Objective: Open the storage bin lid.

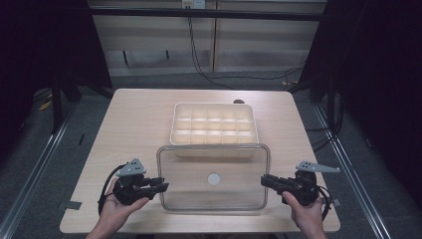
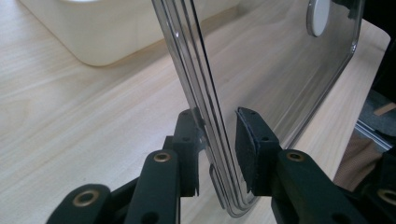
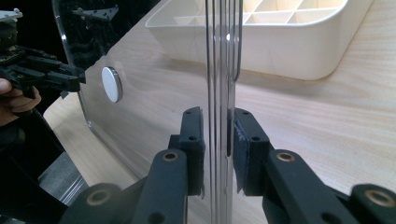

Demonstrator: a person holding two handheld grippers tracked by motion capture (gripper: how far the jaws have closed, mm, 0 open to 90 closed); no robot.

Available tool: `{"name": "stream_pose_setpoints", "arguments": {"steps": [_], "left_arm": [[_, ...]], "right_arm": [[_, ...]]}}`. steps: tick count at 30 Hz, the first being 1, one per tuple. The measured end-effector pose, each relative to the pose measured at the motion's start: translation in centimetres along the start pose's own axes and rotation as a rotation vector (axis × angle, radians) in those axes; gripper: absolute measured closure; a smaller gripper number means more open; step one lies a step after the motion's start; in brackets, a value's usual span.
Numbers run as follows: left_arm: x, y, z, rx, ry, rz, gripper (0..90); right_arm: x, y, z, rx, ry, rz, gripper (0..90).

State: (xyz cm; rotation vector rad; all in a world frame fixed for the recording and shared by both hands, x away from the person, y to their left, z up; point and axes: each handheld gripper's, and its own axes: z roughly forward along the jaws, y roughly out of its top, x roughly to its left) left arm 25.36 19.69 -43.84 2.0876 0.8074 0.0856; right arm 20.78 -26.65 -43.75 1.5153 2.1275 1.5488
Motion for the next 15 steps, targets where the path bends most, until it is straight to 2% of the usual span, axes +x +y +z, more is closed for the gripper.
{"name": "stream_pose_setpoints", "arguments": {"steps": [1, 6, 7, 12, 15], "left_arm": [[-0.1, -0.2, 0.0, 0.003, 0.001, -0.002, 70.5], [0.0, -0.9, 0.2, 0.023, -0.005, -0.011, 70.4], [0.2, -1.1, 0.4, 0.026, -0.020, -0.021, 69.4], [0.1, -1.3, 0.5, 0.019, -0.019, -0.007, 68.2], [0.3, -1.4, 0.7, 0.018, -0.024, -0.023, 67.8]], "right_arm": [[-0.1, -0.2, 0.0, 0.002, 0.004, 0.011, 75.3], [0.1, -0.6, 0.2, 0.014, 0.012, 0.005, 75.5], [0.1, -0.7, 0.3, 0.022, 0.007, 0.006, 75.9], [-0.1, -0.9, 0.5, 0.025, 0.011, 0.013, 76.1], [-0.1, -0.9, 0.6, 0.033, 0.001, 0.003, 76.1]]}}
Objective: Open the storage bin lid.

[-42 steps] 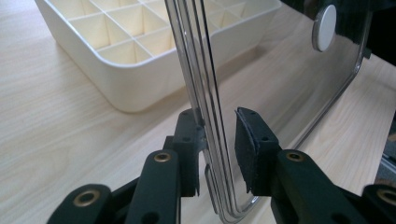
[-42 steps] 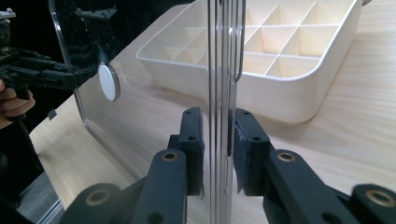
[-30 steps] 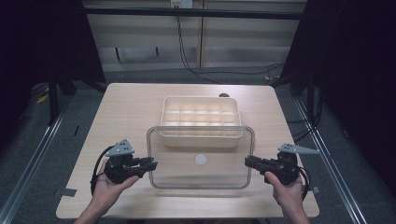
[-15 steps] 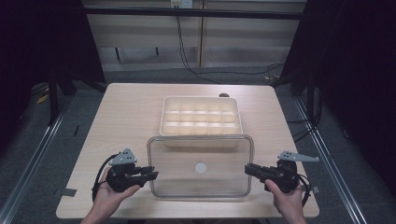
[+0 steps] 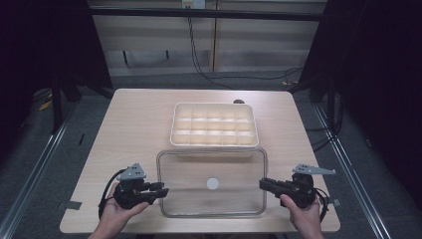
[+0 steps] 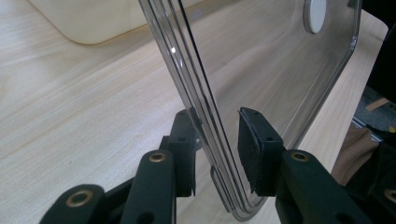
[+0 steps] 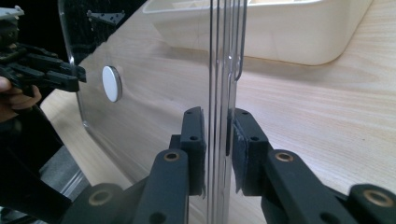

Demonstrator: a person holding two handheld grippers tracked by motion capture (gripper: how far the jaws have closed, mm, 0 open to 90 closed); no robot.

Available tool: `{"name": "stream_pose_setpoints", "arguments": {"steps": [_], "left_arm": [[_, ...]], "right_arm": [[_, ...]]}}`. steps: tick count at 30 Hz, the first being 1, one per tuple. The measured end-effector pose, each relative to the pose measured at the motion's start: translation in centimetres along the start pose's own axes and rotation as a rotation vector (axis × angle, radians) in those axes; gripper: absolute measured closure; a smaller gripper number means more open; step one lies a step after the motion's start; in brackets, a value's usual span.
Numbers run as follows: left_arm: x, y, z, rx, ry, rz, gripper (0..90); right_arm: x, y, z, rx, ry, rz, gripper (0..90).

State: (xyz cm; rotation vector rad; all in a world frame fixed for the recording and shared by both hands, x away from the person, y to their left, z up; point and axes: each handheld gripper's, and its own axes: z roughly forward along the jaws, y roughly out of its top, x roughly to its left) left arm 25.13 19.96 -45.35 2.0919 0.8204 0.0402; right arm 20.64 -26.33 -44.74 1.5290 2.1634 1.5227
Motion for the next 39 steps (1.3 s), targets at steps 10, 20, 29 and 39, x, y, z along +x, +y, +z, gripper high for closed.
{"name": "stream_pose_setpoints", "arguments": {"steps": [10, 20, 29, 39], "left_arm": [[0.2, 0.0, 0.7, 0.021, 0.007, 0.010, 63.6], [1.1, 0.4, 1.7, 0.048, 0.000, -0.006, 60.6], [1.7, 0.4, 2.3, 0.069, 0.015, -0.008, 60.7], [2.7, -0.1, 2.8, 0.079, -0.015, -0.056, 60.9]], "right_arm": [[-0.5, -0.5, 1.1, 0.051, -0.038, 0.014, 72.8], [-1.2, -0.9, 1.9, 0.079, -0.055, 0.013, 68.9], [-1.3, -1.1, 2.8, 0.107, -0.100, 0.009, 62.6], [-1.8, -1.0, 4.1, 0.143, -0.120, 0.021, 56.1]]}}
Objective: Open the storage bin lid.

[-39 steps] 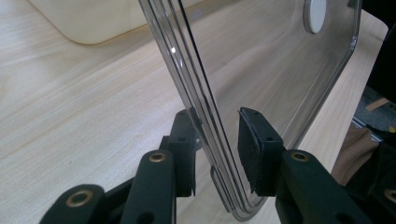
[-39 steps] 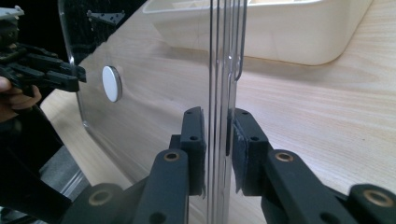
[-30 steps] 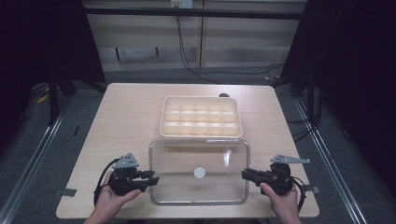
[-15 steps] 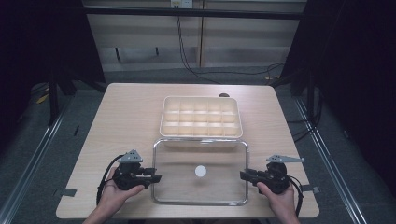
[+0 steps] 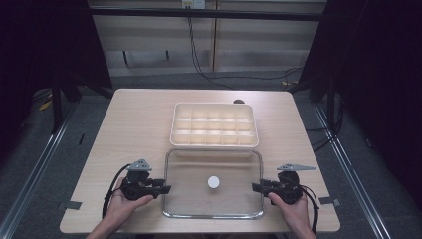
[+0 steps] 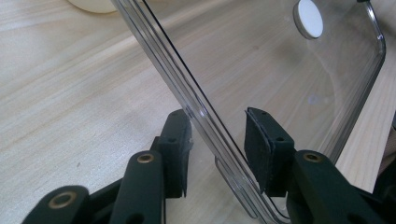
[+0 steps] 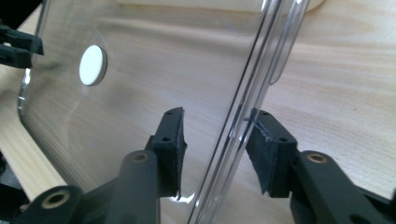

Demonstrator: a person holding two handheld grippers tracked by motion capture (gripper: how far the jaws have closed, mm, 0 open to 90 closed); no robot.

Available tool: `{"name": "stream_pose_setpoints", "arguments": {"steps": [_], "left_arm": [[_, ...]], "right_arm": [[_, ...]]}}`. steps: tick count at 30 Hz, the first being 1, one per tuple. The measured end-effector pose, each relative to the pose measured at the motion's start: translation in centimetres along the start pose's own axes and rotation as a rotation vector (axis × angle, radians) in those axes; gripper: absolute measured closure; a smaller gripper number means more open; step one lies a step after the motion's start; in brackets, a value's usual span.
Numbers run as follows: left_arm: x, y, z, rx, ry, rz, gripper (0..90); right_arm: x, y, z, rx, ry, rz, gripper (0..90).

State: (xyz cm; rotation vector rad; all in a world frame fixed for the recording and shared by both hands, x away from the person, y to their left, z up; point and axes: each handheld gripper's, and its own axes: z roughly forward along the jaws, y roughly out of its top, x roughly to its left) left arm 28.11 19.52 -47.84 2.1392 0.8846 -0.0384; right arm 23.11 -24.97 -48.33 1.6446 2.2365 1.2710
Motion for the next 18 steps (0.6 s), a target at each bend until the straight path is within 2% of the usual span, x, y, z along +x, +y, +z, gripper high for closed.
{"name": "stream_pose_setpoints", "arguments": {"steps": [7, 14, 18], "left_arm": [[0.1, -0.1, 0.2, 0.015, 0.019, 0.001, 60.1], [0.4, -0.1, 0.4, 0.027, 0.009, -0.015, 59.8], [0.4, -0.2, 0.9, 0.046, 0.000, -0.022, 57.8]], "right_arm": [[0.1, 0.1, 0.9, 0.022, -0.024, -0.009, 50.0], [-0.2, 0.0, 1.2, 0.028, -0.019, -0.001, 50.0], [-0.2, -0.1, 1.5, 0.053, -0.045, 0.002, 47.0]]}}
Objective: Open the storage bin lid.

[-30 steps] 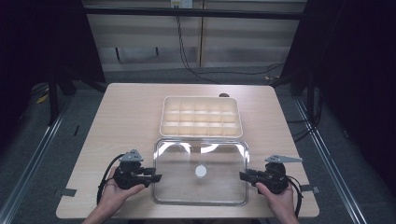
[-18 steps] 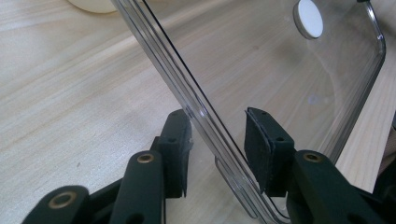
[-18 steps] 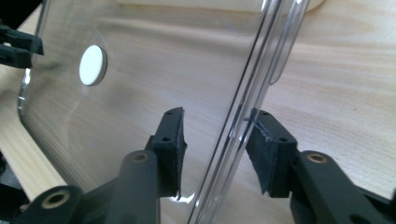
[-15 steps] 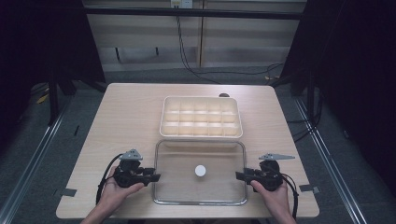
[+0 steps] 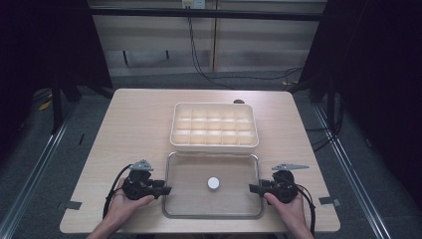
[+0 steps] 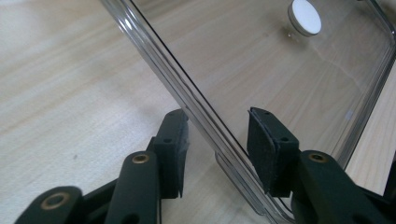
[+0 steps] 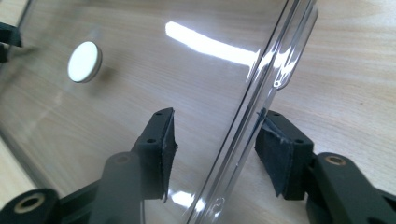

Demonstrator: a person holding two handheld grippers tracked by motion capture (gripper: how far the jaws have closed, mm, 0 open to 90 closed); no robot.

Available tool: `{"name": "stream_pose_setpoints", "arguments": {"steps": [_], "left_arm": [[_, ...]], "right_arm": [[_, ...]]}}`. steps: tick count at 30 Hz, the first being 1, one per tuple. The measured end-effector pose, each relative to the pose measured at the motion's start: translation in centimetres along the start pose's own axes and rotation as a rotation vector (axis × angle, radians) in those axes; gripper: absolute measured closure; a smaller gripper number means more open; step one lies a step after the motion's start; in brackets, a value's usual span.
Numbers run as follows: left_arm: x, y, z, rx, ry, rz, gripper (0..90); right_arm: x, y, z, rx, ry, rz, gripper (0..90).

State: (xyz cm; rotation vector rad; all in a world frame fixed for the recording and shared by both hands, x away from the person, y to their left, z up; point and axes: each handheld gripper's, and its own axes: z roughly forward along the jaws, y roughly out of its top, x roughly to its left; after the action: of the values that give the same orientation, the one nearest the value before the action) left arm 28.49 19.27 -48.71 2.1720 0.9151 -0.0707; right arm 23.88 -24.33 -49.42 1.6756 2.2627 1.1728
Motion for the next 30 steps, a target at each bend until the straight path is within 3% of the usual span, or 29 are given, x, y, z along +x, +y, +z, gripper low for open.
{"name": "stream_pose_setpoints", "arguments": {"steps": [6, 12, 13, 15, 16, 17, 24, 30], "left_arm": [[0.1, 0.0, 0.5, 0.023, -0.005, -0.033, 54.7], [0.0, -0.1, 0.6, 0.024, -0.005, -0.020, 52.5], [-0.1, -0.1, 0.6, 0.027, -0.006, -0.012, 51.6], [-0.1, -0.1, 0.6, 0.025, -0.014, -0.019, 50.5], [-0.1, 0.0, 0.6, 0.023, -0.024, -0.030, 45.5], [-0.2, 0.0, 0.6, 0.032, 0.020, 0.003, 46.8], [-0.2, 0.0, 0.3, 0.018, 0.031, 0.014, 42.1], [-0.5, 0.3, -0.6, -0.038, 0.063, 0.043, 34.7]], "right_arm": [[0.0, 0.0, 0.2, -0.006, -0.022, -0.017, 41.8], [-0.1, 0.0, 0.2, -0.008, -0.013, -0.007, 40.0], [-0.1, 0.0, 0.2, -0.007, -0.007, 0.005, 36.2], [-0.1, 0.0, 0.1, -0.011, -0.011, 0.003, 36.3], [-0.1, 0.1, -0.1, -0.027, -0.004, -0.001, 35.9], [-0.1, 0.1, -0.2, -0.037, -0.007, 0.004, 35.4], [-0.2, 0.1, -0.7, -0.074, 0.014, -0.008, 33.0], [0.3, 0.1, -1.6, -0.136, 0.048, -0.052, 31.3]]}}
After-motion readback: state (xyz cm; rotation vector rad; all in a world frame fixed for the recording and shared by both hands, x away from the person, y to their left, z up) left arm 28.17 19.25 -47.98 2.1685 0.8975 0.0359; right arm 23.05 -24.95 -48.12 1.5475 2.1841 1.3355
